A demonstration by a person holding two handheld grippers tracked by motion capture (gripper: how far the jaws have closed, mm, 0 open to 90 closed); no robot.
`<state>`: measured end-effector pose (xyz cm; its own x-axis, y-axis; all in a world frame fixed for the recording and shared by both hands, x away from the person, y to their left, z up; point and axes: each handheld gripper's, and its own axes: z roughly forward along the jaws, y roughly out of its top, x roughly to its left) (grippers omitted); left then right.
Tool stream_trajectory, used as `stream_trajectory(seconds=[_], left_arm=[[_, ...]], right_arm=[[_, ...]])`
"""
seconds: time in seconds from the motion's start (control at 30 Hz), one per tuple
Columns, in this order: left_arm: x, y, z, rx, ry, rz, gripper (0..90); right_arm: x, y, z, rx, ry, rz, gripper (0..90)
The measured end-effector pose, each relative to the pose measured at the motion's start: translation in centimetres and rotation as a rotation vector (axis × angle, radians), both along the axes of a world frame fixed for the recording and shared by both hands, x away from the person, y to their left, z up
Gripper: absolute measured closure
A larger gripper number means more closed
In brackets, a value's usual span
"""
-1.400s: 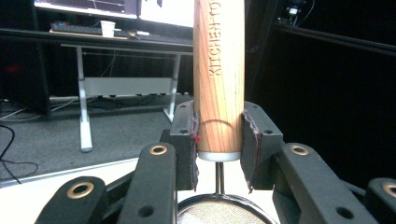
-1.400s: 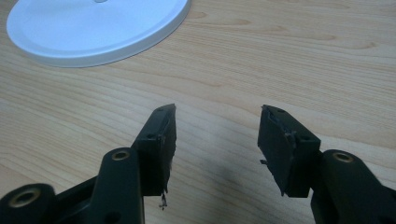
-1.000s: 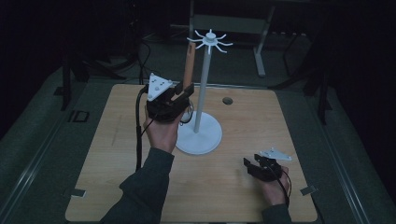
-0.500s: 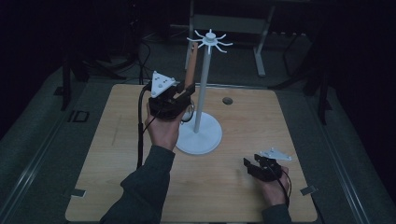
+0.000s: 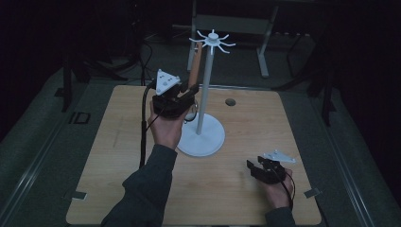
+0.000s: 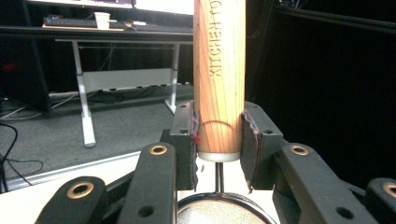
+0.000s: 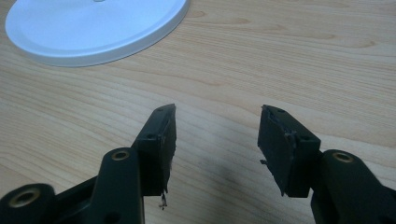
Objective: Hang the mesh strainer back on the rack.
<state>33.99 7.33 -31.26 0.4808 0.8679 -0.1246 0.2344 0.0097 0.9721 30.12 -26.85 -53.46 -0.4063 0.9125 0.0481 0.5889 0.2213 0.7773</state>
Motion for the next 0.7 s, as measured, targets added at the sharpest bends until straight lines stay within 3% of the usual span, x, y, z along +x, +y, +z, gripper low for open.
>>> stream_trajectory(seconds=[0.43,0.57,0.7], left_arm=[[0.57,-0.24,-0.37,0.004,0.014,-0.005,68.5],[0.66,0.09,-0.65,-0.024,0.015,-0.008,61.6],[0.58,0.40,-0.61,-0.024,0.009,-0.008,57.1]], right_arm=[[-0.03,-0.02,0.02,-0.003,0.000,-0.001,46.5],[-0.03,0.02,0.00,-0.005,-0.001,0.000,46.5],[-0.03,0.05,-0.01,-0.004,0.002,-0.002,46.5]])
